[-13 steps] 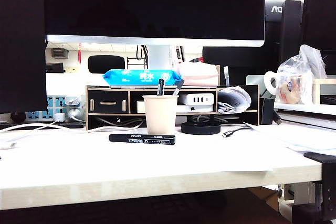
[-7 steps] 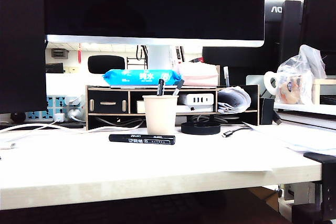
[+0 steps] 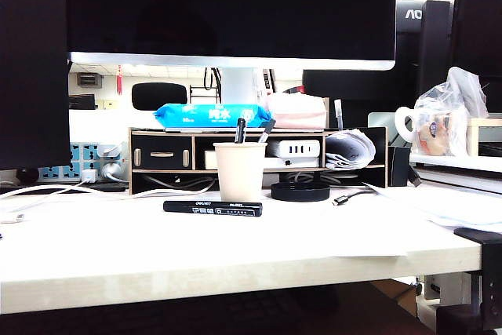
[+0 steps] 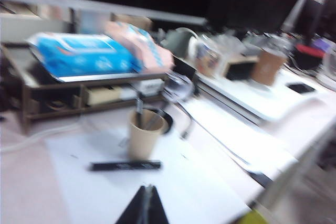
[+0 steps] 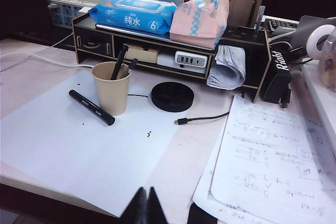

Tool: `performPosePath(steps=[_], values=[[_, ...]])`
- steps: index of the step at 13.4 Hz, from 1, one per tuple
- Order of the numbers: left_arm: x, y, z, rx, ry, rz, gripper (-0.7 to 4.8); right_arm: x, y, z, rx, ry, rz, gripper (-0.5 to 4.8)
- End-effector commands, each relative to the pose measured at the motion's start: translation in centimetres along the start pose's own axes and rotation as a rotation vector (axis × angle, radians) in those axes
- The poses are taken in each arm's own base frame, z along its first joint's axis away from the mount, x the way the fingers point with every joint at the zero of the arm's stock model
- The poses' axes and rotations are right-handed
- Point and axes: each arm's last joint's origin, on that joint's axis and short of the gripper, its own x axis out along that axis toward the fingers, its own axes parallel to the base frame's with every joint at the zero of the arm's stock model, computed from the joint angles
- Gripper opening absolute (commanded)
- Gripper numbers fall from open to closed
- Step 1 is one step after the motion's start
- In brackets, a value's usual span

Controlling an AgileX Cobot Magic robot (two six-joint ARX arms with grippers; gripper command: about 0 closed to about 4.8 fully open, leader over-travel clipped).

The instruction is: Pick up the marker from the paper cup and put it on the table.

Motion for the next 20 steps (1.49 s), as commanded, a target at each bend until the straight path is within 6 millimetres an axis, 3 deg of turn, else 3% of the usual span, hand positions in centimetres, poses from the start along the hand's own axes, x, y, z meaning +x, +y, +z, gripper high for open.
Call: performPosePath(steps=[1, 4, 7, 8, 10, 13, 20], values=[[-0.9, 0.4, 0.0, 0.088, -0.087, 0.175, -0.04, -0.1, -0.1, 0.3, 0.018, -0.021, -0.012, 0.14], [0.3, 3.3, -2.6, 0.163, -0.086, 0.412, -0.04, -0.2, -0.2, 0.3, 0.021, -0.026, -0.013, 0.14], [1.4, 5.7, -5.7, 0.163, -0.089, 0.49, -0.04, -0.3, -0.2, 0.3, 0.025, -0.031, -0.013, 0.14], [2.1, 7.0, -8.1, 0.133, -0.11, 0.486, -0.04, -0.3, -0.2, 0.3, 0.025, -0.031, -0.013, 0.14], [2.4, 7.4, -9.2, 0.143, -0.105, 0.525, -0.04, -0.3, -0.2, 0.3, 0.025, -0.031, -0.013, 0.14], [2.4, 7.4, -9.2, 0.147, -0.124, 0.625, -0.04, -0.3, -0.2, 0.3, 0.025, -0.031, -0.013, 0.14], [2.4, 7.4, -9.2, 0.136, -0.127, 0.625, -0.04, -0.3, -0.2, 0.3, 0.025, -0.031, -0.013, 0.14]])
